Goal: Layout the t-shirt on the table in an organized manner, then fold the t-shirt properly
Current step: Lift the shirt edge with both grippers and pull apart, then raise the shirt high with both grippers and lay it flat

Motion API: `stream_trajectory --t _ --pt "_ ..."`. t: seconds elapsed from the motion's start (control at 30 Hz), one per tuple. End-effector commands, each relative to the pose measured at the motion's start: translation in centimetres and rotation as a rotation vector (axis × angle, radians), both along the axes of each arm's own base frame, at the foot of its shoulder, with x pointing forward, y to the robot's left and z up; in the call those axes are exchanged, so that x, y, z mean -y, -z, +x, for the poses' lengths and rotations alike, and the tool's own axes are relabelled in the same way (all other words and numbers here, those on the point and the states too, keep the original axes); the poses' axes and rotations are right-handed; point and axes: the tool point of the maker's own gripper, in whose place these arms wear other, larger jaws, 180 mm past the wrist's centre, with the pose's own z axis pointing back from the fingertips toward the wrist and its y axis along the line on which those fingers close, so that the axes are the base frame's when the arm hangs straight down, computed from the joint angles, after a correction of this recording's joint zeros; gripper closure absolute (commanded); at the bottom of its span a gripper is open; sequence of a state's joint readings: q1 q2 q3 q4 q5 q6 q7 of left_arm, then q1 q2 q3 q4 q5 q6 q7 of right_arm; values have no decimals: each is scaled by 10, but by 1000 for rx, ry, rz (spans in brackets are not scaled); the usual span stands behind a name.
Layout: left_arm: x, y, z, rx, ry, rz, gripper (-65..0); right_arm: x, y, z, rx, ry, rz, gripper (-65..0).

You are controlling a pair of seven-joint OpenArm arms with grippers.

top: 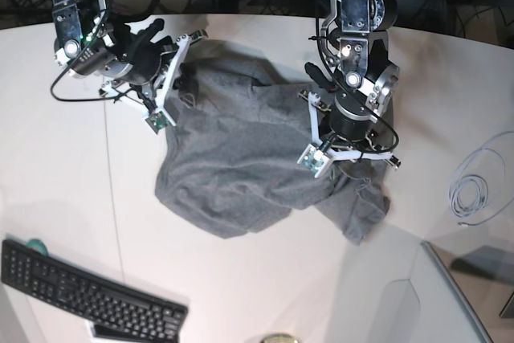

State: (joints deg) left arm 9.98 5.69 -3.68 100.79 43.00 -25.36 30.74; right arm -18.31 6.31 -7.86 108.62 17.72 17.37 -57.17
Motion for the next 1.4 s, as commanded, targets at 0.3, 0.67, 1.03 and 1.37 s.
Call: stream_trajectory --t 0.3,0.67,1.03,1.37 --pt "3 2 -6 4 -18 -67 -79 -1 -6 6 26 1 11 -2" --pt "4 14 -13 -32 -19 -120 -41 -1 -6 5 22 -3 9 -2" --pt "-82 -40 -7 127 -231 -43 0 20 -12 22 65 19 -29 -2" --pt "-128 -94 16 289 -353 -19 0 39 -56 90 247 22 -81 -2"
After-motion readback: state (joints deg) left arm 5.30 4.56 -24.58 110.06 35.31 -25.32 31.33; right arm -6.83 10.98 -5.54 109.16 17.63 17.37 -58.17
